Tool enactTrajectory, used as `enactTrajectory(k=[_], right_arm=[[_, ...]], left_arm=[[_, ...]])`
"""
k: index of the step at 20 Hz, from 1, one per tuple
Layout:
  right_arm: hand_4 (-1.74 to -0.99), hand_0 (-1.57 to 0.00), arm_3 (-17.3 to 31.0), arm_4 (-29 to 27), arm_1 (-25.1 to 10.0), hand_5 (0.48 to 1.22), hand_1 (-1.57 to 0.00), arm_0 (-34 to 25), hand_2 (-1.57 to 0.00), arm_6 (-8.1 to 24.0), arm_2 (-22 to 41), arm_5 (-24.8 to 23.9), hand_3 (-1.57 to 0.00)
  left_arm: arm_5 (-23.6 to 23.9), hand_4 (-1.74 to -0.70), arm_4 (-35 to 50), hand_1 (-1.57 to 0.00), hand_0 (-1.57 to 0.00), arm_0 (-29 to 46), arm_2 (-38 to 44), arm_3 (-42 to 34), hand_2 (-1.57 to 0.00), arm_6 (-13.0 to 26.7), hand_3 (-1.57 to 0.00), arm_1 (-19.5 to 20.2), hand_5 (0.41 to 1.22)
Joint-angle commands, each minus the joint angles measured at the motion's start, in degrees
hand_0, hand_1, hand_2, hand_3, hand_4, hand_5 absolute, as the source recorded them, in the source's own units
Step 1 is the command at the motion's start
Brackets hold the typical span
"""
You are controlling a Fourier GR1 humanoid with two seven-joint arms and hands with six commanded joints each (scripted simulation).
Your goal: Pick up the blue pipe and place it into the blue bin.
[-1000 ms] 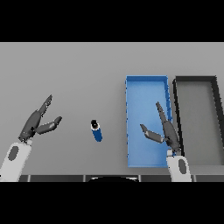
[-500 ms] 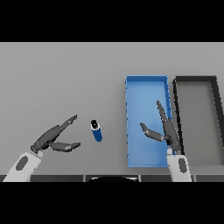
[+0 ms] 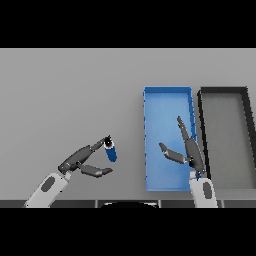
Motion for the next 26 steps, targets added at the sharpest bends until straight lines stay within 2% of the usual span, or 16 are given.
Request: enactTrajectory(k=[1,3,4,6,8,10,12,13,14,16,17,18,19,21,23,26], right_arm=[[-1.207,0.00,0.42,-0.29,-0.21,0.555,0.00,-0.01,0.00,0.02,-0.43,0.03,0.00],[-1.205,0.00,-0.05,-0.27,0.01,0.554,0.00,0.65,0.00,-0.73,-0.37,-0.20,0.00],[-1.207,0.00,-0.55,-0.69,-0.05,0.551,0.00,0.73,0.00,-0.99,-0.42,0.07,0.00],[-1.200,0.00,-0.27,-0.54,-0.05,0.549,0.00,0.94,0.00,-0.54,-0.29,0.19,0.00],[-1.201,0.00,0.52,-0.86,0.08,0.548,0.00,-0.29,0.00,0.23,-0.88,-0.16,0.00],[-1.198,0.00,0.00,-0.61,-0.30,0.547,0.00,0.74,0.00,-1.32,-0.68,0.06,0.00],[-1.192,0.00,-0.47,-0.43,-0.28,0.549,0.00,0.59,0.00,-0.26,-0.66,-0.14,0.00],[-1.188,0.00,-0.61,-0.79,-0.72,0.550,0.00,0.61,0.00,0.23,-1.13,-0.02,0.00],[-1.186,0.00,-0.68,-0.51,-0.82,0.554,0.00,1.50,0.00,-0.65,-0.85,0.14,0.00],[-1.196,0.00,-0.39,-0.72,-0.05,0.560,0.00,1.01,0.00,-0.68,-0.65,-0.01,0.00],[-1.192,0.00,-0.10,-0.50,-0.30,0.560,0.00,1.19,0.00,-0.78,-0.74,-0.01,0.00],[-1.191,0.00,-0.12,-0.19,-0.09,0.561,0.00,0.99,0.00,-0.65,-0.59,-0.31,0.00],[-1.189,0.00,-0.49,-0.75,-0.61,0.562,0.00,0.64,0.00,-0.54,-0.92,0.17,0.00],[-1.182,0.00,0.03,-0.81,-0.97,0.562,0.00,0.80,0.00,-0.93,-1.19,0.30,0.00],[-1.178,0.00,0.04,-0.05,-0.55,0.561,0.00,0.84,0.00,-1.00,-0.74,-0.21,0.00],[-1.176,0.00,0.16,-0.54,-0.72,0.559,0.00,0.81,0.00,-0.67,-1.05,0.05,0.00]], left_arm=[[0.35,-1.14,-0.56,0.00,0.00,0.07,-0.16,1.01,0.00,-1.48,0.00,-0.76,0.488],[1.32,-1.13,-0.89,0.00,0.00,-1.19,-0.58,3.58,0.00,-0.69,0.00,-3.87,0.487],[1.61,-1.13,-1.21,0.00,0.00,-1.21,-0.72,4.52,0.00,-1.86,0.00,-4.74,0.491],[1.67,-1.14,-0.74,0.00,0.00,-2.49,-0.65,7.37,0.00,-1.36,0.00,-7.16,0.495],[2.92,-1.12,-2.47,0.00,0.00,-4.09,-0.63,10.32,0.00,-2.57,0.00,-8.71,0.494],[3.69,-1.10,-3.62,0.00,0.00,-4.35,-1.23,12.10,-0.01,-4.54,0.00,-10.37,0.506],[3.13,-1.12,-2.61,0.00,0.00,-4.69,-1.27,13.27,-0.05,-5.49,-0.02,-12.10,0.543],[3.02,-1.14,-1.73,0.00,0.00,-5.15,-0.72,13.77,-0.09,-5.64,-0.04,-12.74,0.567],[2.19,-1.18,0.37,-0.04,0.00,-5.40,-0.03,13.82,-0.17,-4.93,-0.11,-13.52,0.601],[1.52,-1.27,2.03,-0.25,-0.04,-5.40,-0.01,14.45,-0.42,-4.85,-0.35,-15.39,0.675],[1.13,-1.30,3.00,-0.41,-0.18,-5.27,0.17,14.60,-0.58,-4.85,-0.59,-16.02,0.784],[1.37,-1.38,3.62,-0.64,-0.42,-4.94,0.49,14.30,-0.78,-5.29,-0.78,-16.39,0.872],[1.71,-1.45,3.27,-0.83,-0.65,-4.98,0.57,14.36,-0.94,-5.61,-0.91,-16.37,0.941],[1.73,-1.55,2.55,-1.10,-0.98,-4.07,-0.30,13.30,-1.16,-6.29,-1.11,-16.62,1.042],[2.37,-1.62,1.95,-1.27,-1.19,-3.68,-1.55,12.76,-1.31,-6.64,-1.26,-17.00,1.106],[3.73,-1.54,0.38,-1.42,-1.38,-3.89,-2.61,12.02,-1.44,-8.49,-1.41,-16.99,1.162]])
